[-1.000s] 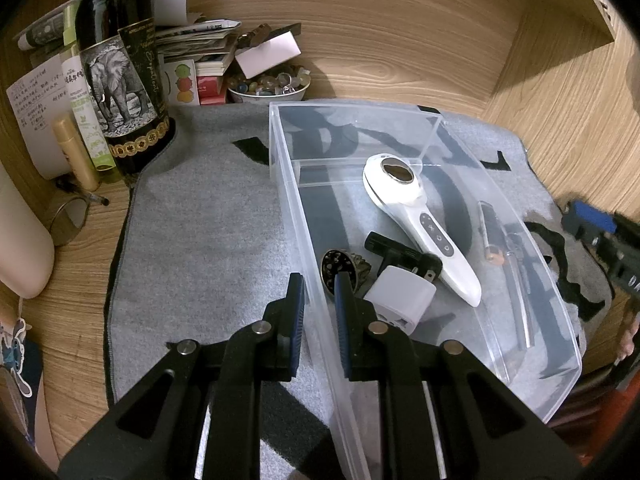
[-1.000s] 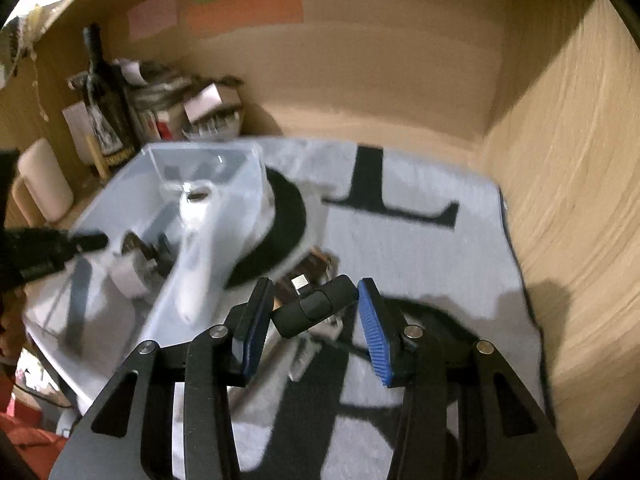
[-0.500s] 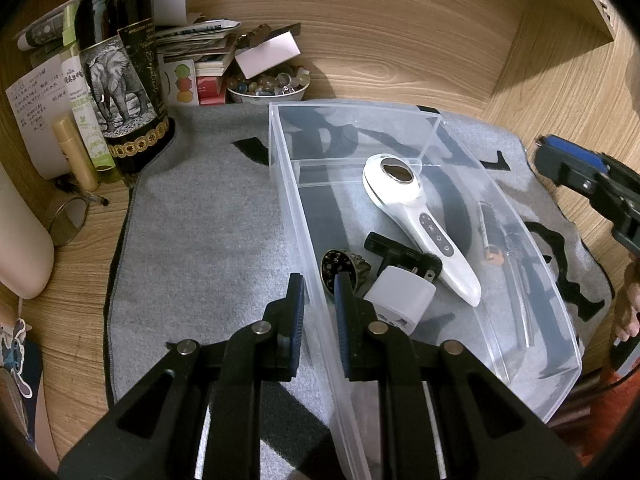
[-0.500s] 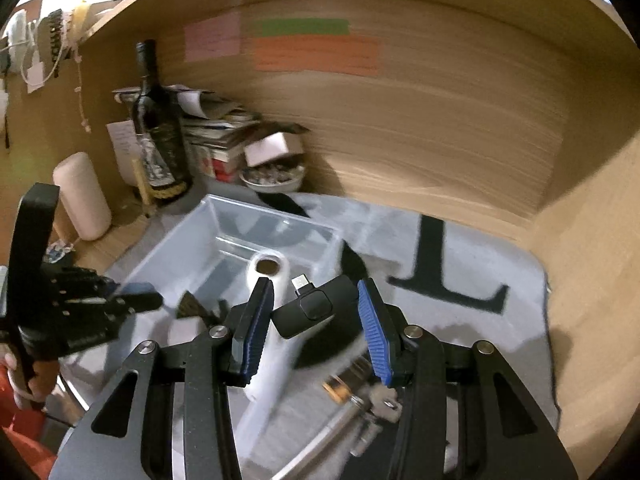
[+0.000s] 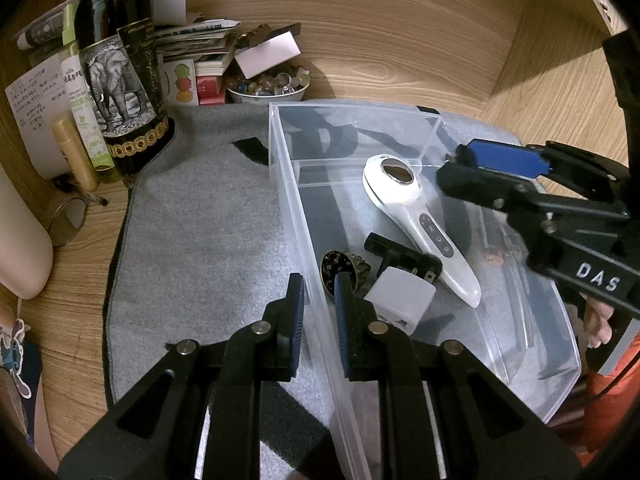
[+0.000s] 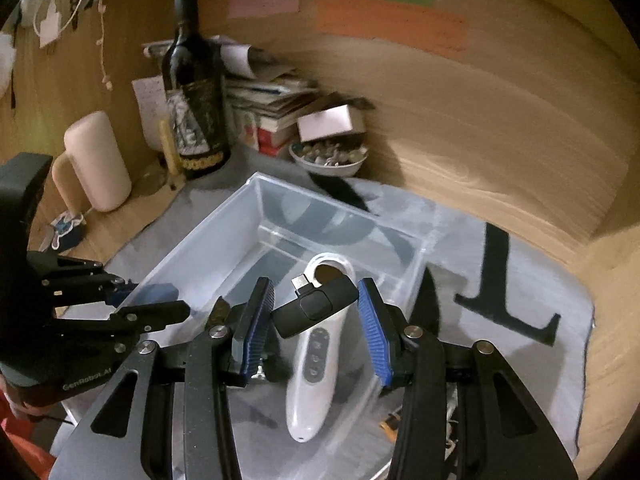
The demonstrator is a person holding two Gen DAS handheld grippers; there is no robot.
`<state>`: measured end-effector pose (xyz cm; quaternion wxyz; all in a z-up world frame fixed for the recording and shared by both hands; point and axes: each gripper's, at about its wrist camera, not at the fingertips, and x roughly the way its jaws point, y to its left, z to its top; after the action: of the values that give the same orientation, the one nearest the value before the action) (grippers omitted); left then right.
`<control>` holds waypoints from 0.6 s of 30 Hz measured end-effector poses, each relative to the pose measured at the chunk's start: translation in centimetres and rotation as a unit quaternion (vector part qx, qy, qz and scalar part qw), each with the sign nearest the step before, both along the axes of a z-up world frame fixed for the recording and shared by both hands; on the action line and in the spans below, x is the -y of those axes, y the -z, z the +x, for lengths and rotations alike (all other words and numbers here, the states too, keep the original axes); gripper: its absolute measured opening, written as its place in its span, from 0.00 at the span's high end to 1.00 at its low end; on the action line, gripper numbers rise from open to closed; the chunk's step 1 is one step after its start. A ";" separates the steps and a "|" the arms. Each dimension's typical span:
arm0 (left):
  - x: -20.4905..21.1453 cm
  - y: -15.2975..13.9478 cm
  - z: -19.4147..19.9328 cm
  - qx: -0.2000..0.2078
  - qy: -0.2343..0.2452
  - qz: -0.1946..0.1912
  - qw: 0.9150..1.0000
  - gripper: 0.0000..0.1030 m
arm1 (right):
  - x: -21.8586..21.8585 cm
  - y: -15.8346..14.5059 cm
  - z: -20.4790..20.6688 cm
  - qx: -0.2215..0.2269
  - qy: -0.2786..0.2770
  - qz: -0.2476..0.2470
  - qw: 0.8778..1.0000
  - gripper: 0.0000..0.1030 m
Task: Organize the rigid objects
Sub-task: 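Carry the black piece with the right gripper and drop it into the box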
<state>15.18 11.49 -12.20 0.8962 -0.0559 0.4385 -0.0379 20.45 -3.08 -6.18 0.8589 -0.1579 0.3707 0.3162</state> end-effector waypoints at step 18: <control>0.0 0.0 0.0 0.000 0.000 0.000 1.000 0.85 | 0.9 -1.2 -0.7 0.021 0.011 -0.002 1.000 0.52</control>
<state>15.18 11.47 -12.19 0.8962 -0.0563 0.4384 -0.0377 19.72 -3.96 -5.02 0.8694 -0.1620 0.3549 0.3031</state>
